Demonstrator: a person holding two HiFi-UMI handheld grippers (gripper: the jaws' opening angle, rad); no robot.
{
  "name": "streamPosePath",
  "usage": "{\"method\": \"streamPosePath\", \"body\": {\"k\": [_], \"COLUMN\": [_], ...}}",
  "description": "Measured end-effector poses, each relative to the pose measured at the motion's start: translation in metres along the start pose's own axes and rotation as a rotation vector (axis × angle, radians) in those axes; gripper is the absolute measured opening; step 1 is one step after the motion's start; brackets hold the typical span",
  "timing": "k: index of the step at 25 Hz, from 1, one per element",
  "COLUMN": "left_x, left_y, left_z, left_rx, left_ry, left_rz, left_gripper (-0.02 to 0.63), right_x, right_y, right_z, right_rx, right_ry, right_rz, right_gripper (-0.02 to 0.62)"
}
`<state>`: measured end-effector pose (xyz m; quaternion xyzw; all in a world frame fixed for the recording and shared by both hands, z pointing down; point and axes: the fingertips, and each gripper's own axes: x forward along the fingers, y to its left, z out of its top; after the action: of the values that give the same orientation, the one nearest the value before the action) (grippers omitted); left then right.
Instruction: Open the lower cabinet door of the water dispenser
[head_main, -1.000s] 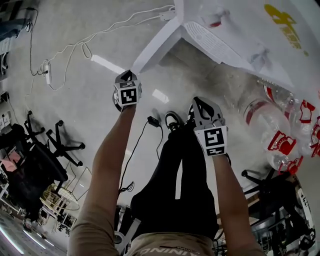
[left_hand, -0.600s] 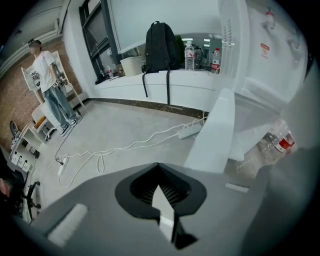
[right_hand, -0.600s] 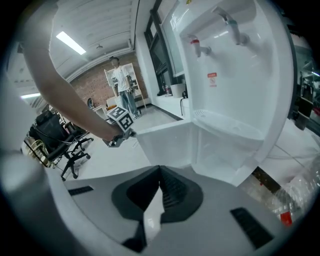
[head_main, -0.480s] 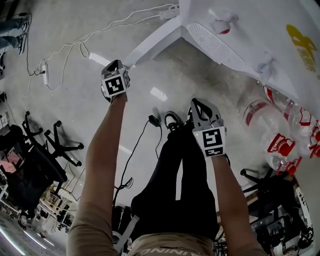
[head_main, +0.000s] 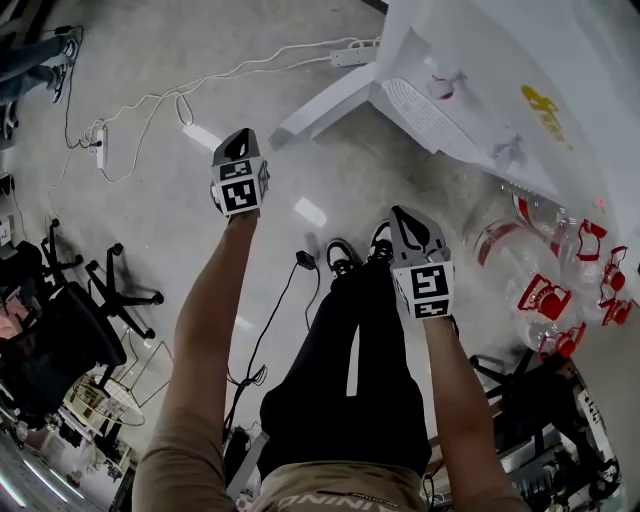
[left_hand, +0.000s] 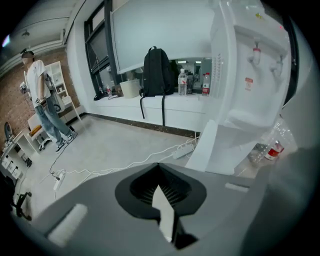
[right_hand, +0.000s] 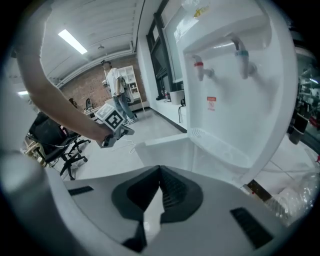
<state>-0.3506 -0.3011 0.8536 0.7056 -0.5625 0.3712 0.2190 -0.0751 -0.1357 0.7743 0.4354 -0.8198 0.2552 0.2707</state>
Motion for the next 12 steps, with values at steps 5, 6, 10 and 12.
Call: {"method": "streamPosePath", "body": {"k": [5,6,10,12], "left_x": [-0.065,-0.080,-0.149,-0.185], "left_y": [-0.014,-0.017,-0.033,-0.046], "left_z": [0.029,0.034,0.041,0.042], "left_rx": [0.012,0.019,0.076,0.140], "left_ry": [-0.090,-0.103,-0.140,-0.166], "left_rz": [-0.082,-0.093,-0.148,-0.175], "left_gripper": [0.008,0.008,0.008,0.008], "right_x": [-0.038,-0.046,-0.087,-0.108], "right_y": [0.009,0.011,0.018,0.024], "right_z": [0.009,0.010,0.014,0.018], "right_rx": [0.006,0.010,0.087,0.127], "right_ry": [0.022,0.029,0.037,0.037], "right_rz": [-0.027,-0.036,-0.096,-0.111], "right_gripper": [0.009,0.009,0.008,0.009]}}
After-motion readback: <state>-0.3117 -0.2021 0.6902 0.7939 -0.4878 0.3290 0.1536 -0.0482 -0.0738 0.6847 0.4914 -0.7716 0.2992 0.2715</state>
